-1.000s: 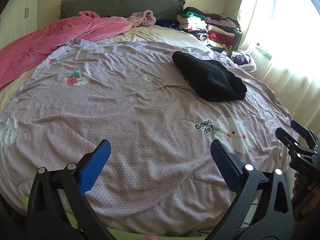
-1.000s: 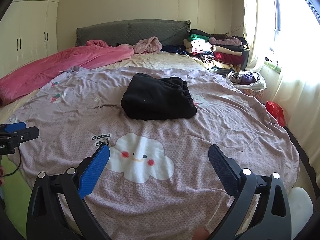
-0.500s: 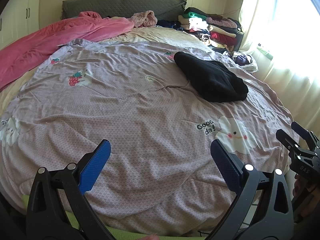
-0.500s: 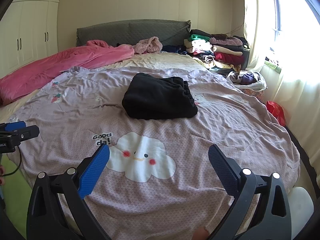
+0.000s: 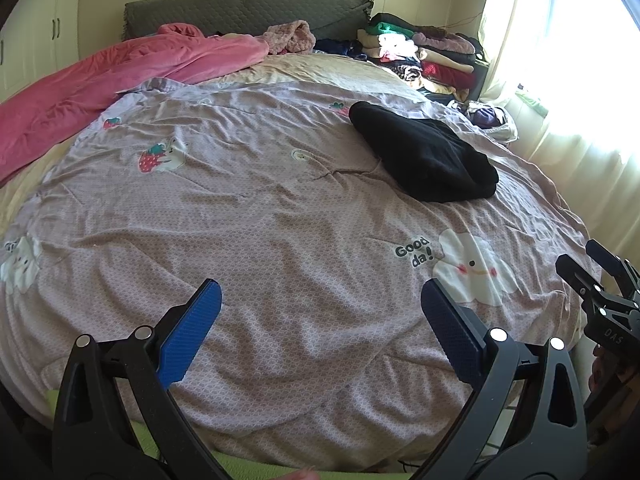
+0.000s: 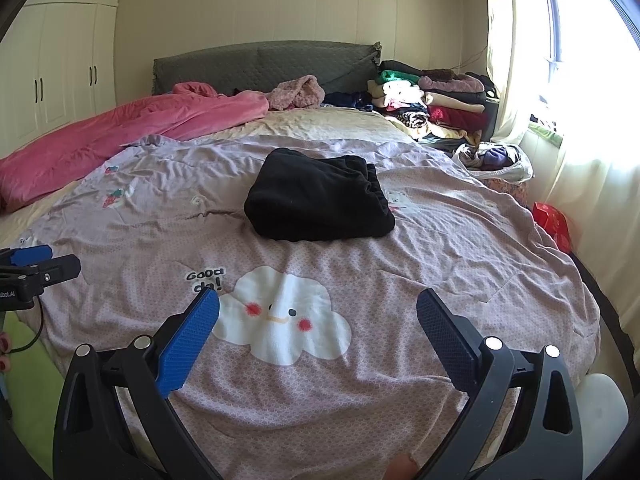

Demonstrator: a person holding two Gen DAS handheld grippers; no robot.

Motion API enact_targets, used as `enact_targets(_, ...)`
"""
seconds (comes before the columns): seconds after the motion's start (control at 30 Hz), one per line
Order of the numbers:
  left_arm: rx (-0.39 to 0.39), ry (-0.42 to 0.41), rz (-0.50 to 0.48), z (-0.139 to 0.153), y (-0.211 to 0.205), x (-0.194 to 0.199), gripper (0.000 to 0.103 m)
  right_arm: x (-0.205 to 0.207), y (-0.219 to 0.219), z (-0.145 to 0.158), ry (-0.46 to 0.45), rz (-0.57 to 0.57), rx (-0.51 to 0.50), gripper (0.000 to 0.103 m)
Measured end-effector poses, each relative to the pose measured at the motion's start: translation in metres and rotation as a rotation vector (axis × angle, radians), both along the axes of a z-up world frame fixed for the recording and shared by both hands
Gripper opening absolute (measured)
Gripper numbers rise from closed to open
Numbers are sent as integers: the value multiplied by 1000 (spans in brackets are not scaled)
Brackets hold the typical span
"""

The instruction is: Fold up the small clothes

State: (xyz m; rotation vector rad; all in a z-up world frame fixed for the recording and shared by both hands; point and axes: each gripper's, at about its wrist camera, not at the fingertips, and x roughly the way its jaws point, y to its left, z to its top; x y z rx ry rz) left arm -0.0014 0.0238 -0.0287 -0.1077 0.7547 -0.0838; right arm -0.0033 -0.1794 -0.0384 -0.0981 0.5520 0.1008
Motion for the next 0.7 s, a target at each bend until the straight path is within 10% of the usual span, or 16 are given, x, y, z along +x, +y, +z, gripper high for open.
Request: enact_targets(0.7,6,2,3,-1,2,1,94,2,2,-2,24,3,0,99)
